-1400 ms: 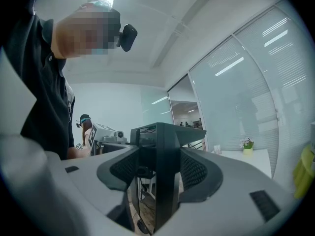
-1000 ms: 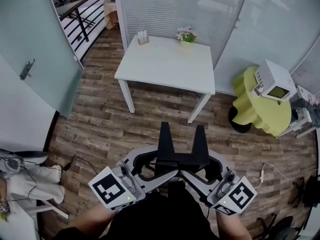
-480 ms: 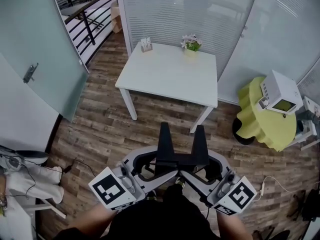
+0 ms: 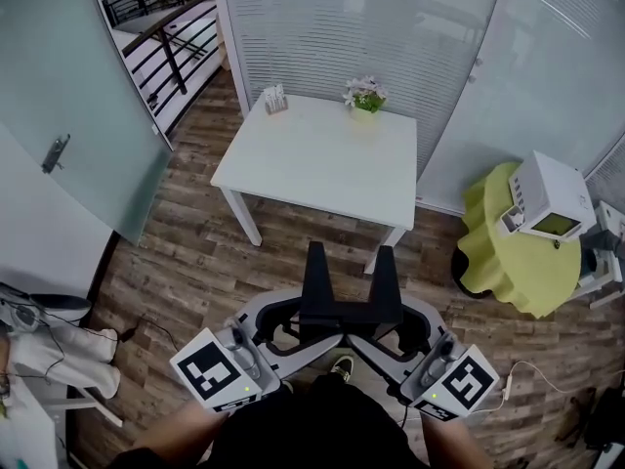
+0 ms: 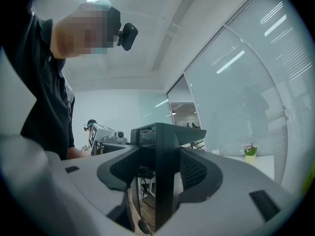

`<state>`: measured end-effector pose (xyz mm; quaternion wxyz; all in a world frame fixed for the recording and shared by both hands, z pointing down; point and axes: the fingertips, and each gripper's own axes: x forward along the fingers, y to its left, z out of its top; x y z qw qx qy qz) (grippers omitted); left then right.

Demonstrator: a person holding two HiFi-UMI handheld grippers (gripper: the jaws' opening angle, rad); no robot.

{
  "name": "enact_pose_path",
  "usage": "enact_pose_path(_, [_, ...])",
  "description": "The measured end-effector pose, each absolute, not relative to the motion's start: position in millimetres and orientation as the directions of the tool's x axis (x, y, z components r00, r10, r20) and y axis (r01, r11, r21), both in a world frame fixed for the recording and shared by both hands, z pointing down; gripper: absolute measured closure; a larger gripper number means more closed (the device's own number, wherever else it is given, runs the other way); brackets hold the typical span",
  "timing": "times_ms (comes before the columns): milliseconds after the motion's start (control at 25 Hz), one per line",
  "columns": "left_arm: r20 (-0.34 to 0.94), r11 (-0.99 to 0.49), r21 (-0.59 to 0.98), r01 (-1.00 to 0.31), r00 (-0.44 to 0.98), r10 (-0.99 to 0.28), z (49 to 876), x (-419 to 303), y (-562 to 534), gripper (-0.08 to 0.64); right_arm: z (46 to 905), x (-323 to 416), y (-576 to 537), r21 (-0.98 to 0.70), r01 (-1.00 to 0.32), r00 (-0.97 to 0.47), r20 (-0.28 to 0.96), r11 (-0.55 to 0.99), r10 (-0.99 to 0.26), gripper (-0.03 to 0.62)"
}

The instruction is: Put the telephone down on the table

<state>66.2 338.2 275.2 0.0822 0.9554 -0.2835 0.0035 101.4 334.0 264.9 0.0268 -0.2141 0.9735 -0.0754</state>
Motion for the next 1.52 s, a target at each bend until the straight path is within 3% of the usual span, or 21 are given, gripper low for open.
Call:
enact_pose_path(720, [0.074, -0.783, 0.178, -0.597, 0.801, -0.594, 278.6, 113.1, 257.9, 0.328, 268.8, 147.5, 251.7, -0.174, -0.353, -0.932, -0.020, 0.920, -0.361, 0.330])
enact_pose_path(1520, [0.062, -0.846, 0.194, -0.497, 0.866, -0.496, 289.5, 27.7, 96.0, 0.328, 278.8, 61.9, 91.8, -0.177, -0.448, -0.892, 0.022, 0.876, -0.452, 0.331])
